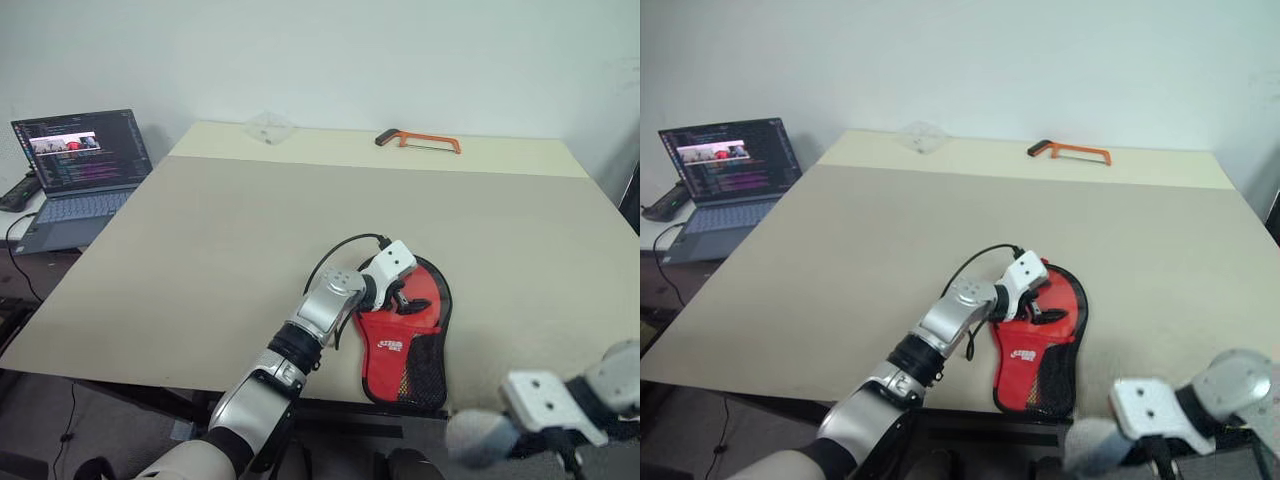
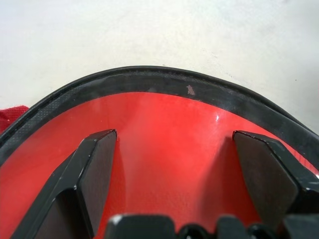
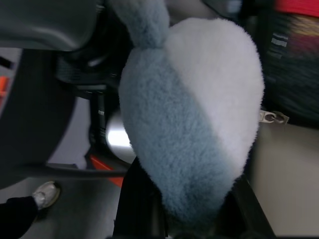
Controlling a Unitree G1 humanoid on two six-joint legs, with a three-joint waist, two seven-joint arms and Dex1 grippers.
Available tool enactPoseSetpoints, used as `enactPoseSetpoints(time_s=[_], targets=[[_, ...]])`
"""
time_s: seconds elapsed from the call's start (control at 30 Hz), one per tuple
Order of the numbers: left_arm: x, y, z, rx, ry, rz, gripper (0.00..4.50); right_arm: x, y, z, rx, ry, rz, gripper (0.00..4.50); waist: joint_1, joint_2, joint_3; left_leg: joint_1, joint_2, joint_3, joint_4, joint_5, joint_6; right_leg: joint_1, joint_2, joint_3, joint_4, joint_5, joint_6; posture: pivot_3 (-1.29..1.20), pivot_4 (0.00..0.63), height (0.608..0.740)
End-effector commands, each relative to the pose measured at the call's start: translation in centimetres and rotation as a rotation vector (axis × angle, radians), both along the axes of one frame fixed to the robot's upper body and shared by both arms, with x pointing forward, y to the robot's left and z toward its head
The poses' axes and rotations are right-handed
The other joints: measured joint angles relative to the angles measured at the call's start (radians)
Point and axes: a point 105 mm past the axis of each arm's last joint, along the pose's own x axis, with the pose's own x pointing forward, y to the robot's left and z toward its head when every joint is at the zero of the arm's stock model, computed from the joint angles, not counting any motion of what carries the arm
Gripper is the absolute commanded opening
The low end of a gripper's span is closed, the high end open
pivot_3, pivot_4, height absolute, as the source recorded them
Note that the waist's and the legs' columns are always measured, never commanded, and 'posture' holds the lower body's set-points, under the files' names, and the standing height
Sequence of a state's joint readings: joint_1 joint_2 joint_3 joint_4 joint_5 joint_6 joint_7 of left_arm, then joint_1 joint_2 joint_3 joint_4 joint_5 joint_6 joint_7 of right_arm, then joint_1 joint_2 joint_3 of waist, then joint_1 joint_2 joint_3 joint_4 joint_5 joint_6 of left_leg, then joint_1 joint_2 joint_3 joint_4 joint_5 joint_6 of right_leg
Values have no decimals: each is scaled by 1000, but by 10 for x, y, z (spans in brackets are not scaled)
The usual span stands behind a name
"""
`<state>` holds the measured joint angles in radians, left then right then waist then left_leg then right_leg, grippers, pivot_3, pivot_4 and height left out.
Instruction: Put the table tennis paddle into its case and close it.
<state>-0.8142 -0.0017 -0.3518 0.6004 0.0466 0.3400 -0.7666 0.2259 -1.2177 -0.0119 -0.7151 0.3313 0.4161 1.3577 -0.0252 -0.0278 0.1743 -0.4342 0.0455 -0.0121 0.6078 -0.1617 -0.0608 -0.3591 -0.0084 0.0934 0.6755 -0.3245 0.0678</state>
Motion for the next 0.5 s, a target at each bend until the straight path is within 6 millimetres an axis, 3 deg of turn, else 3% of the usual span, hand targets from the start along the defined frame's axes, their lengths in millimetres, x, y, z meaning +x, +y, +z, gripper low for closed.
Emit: enactPoseSetpoints(time_s=[0.03, 0.1, 0.23, 0.33, 0.4, 0.5], targets=[[-5, 7, -27, 75, 73, 11, 4074, -20, 18, -10, 42, 56, 79, 356, -1, -3, 0, 0, 0, -2, 0, 0, 0, 1, 0, -2, 0, 0, 0, 0, 150, 740], [-4, 9, -26, 75, 73, 14, 4074, -13, 19, -12, 42, 34, 51, 356, -1, -3, -1, 1, 0, -4, 0, 0, 0, 2, 0, -5, 0, 0, -1, 0, 150, 740], [0, 14, -12, 14, 53, 6, 4074, 37, 4, 11, 69, -93, -122, 355, -7, -4, 0, 1, 0, -4, 0, 0, 0, 3, 0, -4, 0, 0, -1, 0, 150, 740], [-4, 17, 18, -116, -5, -76, 4074, 69, -10, 26, 93, -178, -254, 347, -9, -4, 1, 2, 0, -4, 0, 0, 0, 3, 0, -4, 1, 0, -1, 0, 150, 740], [-8, 27, 41, -186, -57, -134, 4074, 78, -17, 29, 98, -181, -292, 347, -9, -4, 2, 1, 0, -4, 0, 0, 0, 2, 0, -4, 2, 0, -2, 0, 150, 740], [-20, 48, 64, -222, -142, -242, 4074, 75, -23, 20, 66, -120, -287, 1326, -6, -3, 4, 0, 1, -5, -1, 0, 0, 0, 1, -5, 3, -1, -4, 0, 150, 740]])
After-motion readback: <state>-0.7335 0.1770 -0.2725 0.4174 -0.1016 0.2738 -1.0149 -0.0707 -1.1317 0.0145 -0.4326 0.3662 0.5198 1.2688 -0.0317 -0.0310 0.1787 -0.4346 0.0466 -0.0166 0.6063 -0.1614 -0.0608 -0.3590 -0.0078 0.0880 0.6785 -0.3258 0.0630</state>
